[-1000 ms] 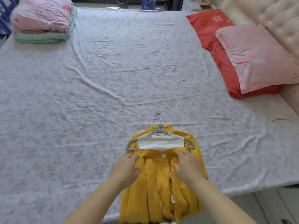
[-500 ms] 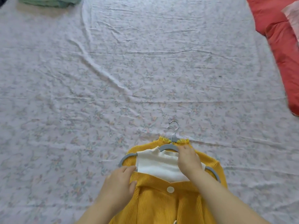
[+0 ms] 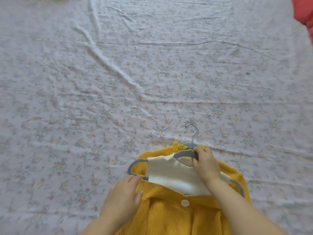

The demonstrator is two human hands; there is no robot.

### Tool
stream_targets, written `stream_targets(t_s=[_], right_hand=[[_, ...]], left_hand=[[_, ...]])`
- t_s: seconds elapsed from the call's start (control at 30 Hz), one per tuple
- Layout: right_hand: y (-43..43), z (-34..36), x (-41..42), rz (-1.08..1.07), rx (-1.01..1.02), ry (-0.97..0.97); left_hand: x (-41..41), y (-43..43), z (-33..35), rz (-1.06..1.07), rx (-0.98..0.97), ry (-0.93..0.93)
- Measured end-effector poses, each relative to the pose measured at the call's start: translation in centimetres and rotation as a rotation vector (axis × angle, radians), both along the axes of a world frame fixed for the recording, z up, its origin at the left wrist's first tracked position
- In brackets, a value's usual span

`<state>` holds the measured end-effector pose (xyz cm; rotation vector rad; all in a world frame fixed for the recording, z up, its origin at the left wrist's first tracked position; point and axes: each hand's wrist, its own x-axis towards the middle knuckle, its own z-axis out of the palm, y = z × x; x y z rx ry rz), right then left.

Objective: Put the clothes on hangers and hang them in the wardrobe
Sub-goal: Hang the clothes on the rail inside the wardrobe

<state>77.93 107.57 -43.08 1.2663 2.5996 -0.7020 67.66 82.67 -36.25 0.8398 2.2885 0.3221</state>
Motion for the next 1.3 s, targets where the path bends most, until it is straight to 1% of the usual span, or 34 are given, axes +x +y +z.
stream_targets(t_s=[0.1,0.13,0.2,0.33,0.43,0.5,0.6,0.73,0.9,1.07,1.13,1.3], right_hand=[[-1.0,3.0,1.2,0.041,0.028,0.102],[-1.5,5.4,1.7,0.056,0.051,0.117],[-2.9,8.2,2.6,0.092,0.088,0.153],[-7.1,15.5,4.6,0.165,0.141,0.268],[-9.8,20.1,5.8,0.146,0.194,0.376],[-11.5,23.1,6.4,0.126,0.231,0.443],[-14.3,26.7,7.4,0.161,0.312,0.509],[-18.2,30.1,8.4,0.186,0.353,0.596],[-22.4,32.8,8.6,0.296,0.368,0.622],[-26.6,35.1,8.6,0.486,0.377,0.690],[-28.7,36.2,8.9,0.572,0.299,0.703],[-36.0,39.3,8.8,0.786,0.144,0.654]], left_hand=[[0.1,0.3,1.1,0.003,0.024,0.003],[0.2,0.4,2.6,-0.002,0.044,0.000],[0.4,0.8,3.8,-0.011,0.074,0.004],[1.1,0.2,8.3,-0.005,0.160,0.003],[1.9,-1.1,11.2,0.004,0.248,0.011],[2.5,-2.3,12.9,-0.016,0.302,0.040],[3.4,-4.3,15.0,-0.033,0.408,0.113],[4.4,-7.9,17.4,0.009,0.483,0.189],[6.1,-13.7,19.8,0.168,0.591,0.259],[9.3,-20.3,22.0,0.375,0.605,0.347],[11.3,-23.3,23.2,0.472,0.616,0.377],[16.5,-31.8,26.4,0.780,0.622,0.442]])
